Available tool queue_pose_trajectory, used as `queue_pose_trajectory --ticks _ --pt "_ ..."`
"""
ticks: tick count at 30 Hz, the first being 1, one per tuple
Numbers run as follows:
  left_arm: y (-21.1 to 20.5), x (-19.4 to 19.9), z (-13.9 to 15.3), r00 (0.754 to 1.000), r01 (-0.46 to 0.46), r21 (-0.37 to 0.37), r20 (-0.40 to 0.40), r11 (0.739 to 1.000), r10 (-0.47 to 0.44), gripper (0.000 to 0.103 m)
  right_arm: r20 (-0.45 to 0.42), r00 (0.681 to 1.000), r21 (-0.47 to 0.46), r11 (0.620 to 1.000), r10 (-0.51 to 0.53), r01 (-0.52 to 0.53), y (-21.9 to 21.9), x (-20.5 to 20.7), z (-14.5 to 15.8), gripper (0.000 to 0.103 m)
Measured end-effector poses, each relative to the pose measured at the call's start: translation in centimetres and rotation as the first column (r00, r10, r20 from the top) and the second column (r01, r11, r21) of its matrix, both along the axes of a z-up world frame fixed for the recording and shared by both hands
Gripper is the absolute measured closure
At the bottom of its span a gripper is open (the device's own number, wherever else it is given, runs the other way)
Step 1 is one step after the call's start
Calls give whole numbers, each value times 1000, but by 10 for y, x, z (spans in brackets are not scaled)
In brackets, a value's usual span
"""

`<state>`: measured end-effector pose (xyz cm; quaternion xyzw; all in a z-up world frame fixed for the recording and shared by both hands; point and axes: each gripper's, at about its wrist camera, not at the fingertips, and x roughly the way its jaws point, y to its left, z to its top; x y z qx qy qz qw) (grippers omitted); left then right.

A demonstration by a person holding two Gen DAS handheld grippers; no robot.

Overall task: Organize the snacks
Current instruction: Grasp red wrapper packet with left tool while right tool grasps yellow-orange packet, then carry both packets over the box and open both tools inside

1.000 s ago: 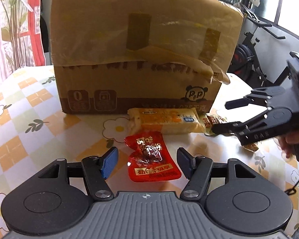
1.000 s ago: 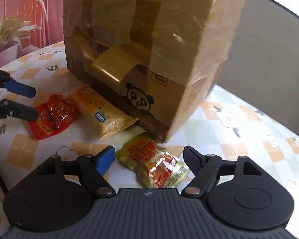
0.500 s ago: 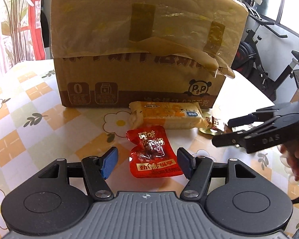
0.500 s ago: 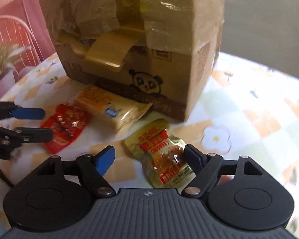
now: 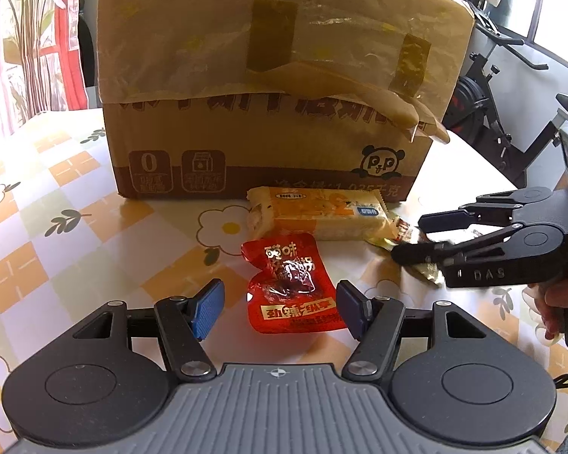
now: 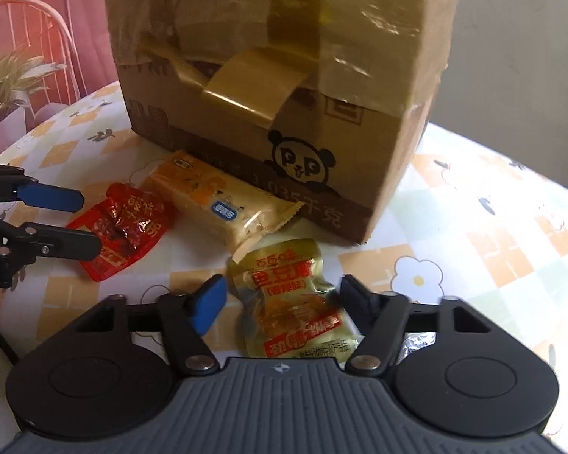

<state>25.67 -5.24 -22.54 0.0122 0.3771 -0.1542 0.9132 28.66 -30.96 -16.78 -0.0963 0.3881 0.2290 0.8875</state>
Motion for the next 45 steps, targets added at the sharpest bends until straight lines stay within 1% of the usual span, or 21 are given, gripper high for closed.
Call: queue_pose_trajectory --ticks 9,14,18,20,22,23,25,26,28,29,30,31,32,33,35,40,45 --pt "-2 4 -5 1000 -3 16 -8 1000 3 36 44 992 66 991 -116 113 0 -30 -2 56" --pt "-6 10 -9 1000 -13 45 2 999 13 36 72 977 108 976 -199 191 0 -47 -6 56" --pt "-10 20 -12 1000 -28 64 11 998 27 37 87 972 115 972 -216 206 0 -51 -6 56" --pt "-12 25 -14 999 -35 92 23 995 33 40 90 971 119 970 -223 211 1 -50 -6 56" --pt "-14 28 -15 999 -39 111 39 993 35 47 90 971 124 970 -222 211 -2 -50 -6 56" --pt "-14 28 -16 999 -32 115 47 993 27 49 89 971 129 969 -221 209 -2 -51 -6 56" --pt "-16 27 -16 998 -14 113 56 993 7 61 87 972 137 969 -220 207 -4 -51 -6 56" --pt "-17 26 -15 998 -6 114 59 994 -1 61 87 972 139 969 -218 205 -4 -51 -6 56" --pt "-15 24 -15 997 -1 92 72 996 -5 69 90 973 141 970 -213 199 -3 -52 -7 57" --pt "-13 22 -14 997 2 75 76 997 -8 72 93 973 141 970 -213 199 -2 -52 -6 57" --pt "-12 19 -12 997 4 62 83 998 -9 76 97 972 142 970 -213 198 -2 -53 -6 57" --pt "-11 16 -10 996 9 53 90 999 -14 82 101 972 143 970 -213 197 -3 -55 -5 58" --pt "-11 13 -7 995 16 50 99 999 -21 85 105 972 145 970 -212 196 -3 -56 -5 58" --pt "-11 9 -5 994 20 53 111 998 -25 87 107 972 143 971 -209 193 -2 -57 -5 59" --pt "-10 3 -2 992 22 59 124 998 -29 88 115 972 142 972 -207 190 -1 -58 -4 59" --pt "-1 -7 4 993 16 25 118 1000 -19 89 151 966 158 970 -209 185 -3 -64 -1 59" --pt "8 -16 15 991 7 5 132 1000 -7 89 188 958 159 969 -218 189 -3 -74 5 59"
